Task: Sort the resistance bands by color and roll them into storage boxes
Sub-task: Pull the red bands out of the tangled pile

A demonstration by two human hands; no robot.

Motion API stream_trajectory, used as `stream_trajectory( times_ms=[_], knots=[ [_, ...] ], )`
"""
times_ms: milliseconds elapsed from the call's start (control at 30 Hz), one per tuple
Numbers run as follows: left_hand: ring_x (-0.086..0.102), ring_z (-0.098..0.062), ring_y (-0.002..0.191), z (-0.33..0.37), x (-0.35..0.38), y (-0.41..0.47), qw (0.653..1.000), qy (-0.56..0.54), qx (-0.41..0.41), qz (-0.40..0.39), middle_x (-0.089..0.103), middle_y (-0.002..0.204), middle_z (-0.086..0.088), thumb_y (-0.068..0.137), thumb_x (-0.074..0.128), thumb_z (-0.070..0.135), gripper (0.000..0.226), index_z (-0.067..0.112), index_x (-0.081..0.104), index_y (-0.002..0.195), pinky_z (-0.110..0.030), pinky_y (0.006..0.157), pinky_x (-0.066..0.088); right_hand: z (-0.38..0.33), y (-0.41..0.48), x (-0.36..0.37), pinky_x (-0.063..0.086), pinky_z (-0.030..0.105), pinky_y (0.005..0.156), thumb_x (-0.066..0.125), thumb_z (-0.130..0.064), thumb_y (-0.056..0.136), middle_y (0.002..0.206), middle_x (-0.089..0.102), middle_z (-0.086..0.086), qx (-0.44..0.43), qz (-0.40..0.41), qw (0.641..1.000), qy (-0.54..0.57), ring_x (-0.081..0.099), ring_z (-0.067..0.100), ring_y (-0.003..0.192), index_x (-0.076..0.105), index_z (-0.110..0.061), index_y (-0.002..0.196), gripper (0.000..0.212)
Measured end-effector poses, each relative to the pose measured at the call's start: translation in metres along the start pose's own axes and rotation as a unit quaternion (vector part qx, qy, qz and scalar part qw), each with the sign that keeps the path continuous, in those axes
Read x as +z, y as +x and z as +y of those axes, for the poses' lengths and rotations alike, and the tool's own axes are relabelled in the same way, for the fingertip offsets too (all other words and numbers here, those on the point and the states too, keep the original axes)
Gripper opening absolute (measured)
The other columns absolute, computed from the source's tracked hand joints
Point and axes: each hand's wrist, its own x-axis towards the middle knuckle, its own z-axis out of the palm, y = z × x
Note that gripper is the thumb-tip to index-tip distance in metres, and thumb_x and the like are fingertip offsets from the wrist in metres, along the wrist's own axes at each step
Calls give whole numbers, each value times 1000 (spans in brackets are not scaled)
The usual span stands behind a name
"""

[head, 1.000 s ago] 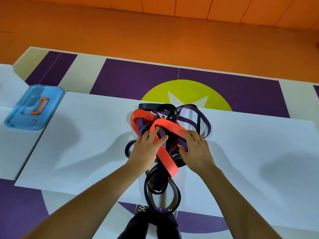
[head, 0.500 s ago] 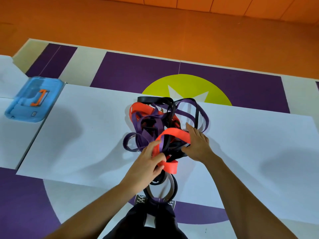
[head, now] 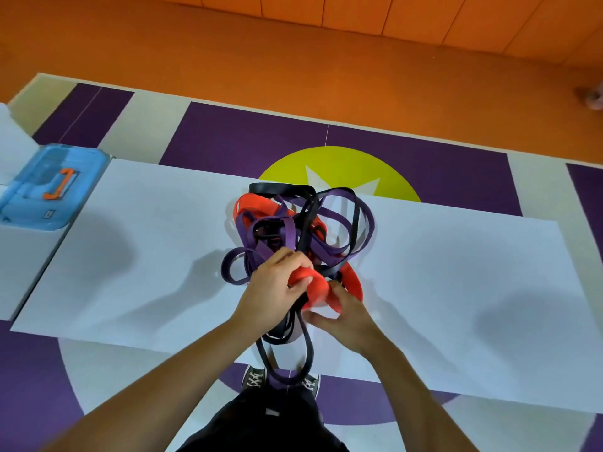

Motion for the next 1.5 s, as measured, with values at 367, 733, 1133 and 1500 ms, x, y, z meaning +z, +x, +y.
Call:
stream_trajectory(
  times_ms=[367,733,1133,1500],
  knots=[
    [69,0,102,15,-5,8,988,-133,-39,-73,69,118,16,96,66,40,41,28,52,133,-22,86,56,6,-1,-22,46,18,74,63,-5,94,86,71,-11,12,205,976,72,62,-1,78,68,-18,113,23],
    [72,-11,98,11,28,2,930,-187,-124,-291,68,118,5,91,69,13,45,33,54,128,-31,89,59,-16,5,-35,49,11,69,47,10,83,103,69,-3,34,246,966,75,63,-4,85,71,-22,99,43],
    [76,-24,85,18,29,15,949,-267,-147,-81,74,85,0,93,73,28,18,11,67,95,-50,81,62,-12,-24,-35,51,27,99,65,-20,85,116,70,-13,-12,8,986,168,62,3,110,60,-43,124,45],
    [71,-11,86,21,28,4,976,-117,-45,-180,69,95,6,93,70,17,7,16,64,97,-36,81,59,49,8,-26,46,41,98,71,-31,89,125,62,-3,13,100,982,-162,59,25,114,65,-30,128,40]
  ],
)
